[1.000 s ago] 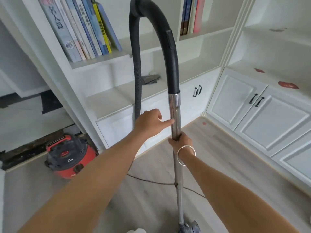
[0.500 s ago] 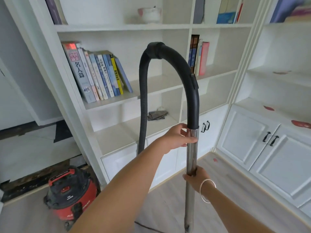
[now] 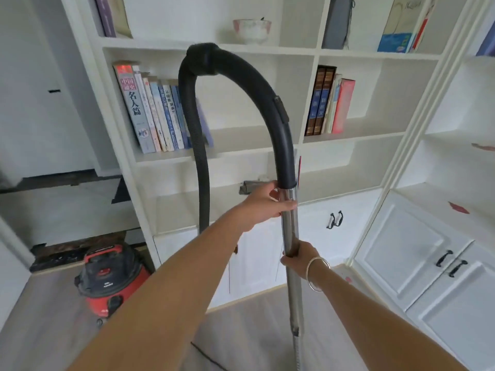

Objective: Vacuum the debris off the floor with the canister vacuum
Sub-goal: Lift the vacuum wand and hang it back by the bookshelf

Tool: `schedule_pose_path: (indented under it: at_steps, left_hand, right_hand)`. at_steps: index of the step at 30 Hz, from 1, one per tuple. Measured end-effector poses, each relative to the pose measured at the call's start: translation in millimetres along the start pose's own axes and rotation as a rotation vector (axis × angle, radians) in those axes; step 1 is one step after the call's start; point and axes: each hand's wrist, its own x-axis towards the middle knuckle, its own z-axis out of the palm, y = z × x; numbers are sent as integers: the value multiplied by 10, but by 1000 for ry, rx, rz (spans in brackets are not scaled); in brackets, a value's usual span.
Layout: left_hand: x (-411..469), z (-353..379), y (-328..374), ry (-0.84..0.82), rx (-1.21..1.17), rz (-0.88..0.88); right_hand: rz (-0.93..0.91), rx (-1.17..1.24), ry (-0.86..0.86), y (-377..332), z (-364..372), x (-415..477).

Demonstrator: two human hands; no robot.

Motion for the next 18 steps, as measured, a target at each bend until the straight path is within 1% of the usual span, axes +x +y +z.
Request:
schedule_pose_path:
  at_steps: [3, 7, 12, 18]
  left_hand:
    - [-65, -54, 24, 133, -61, -6]
    - [-241, -54, -24, 322, -71, -31]
    - [-443, 3, -79, 452, -91, -49]
    - [-483, -88, -10, 556, -2, -85]
  right_hand:
    - [-86, -46, -84, -86, -58, 128]
    - [-198, -120, -223, -155, -51, 222]
    - [-257, -133, -285, -190, 67, 248]
    - [-312, -58, -319, -391, 201, 334]
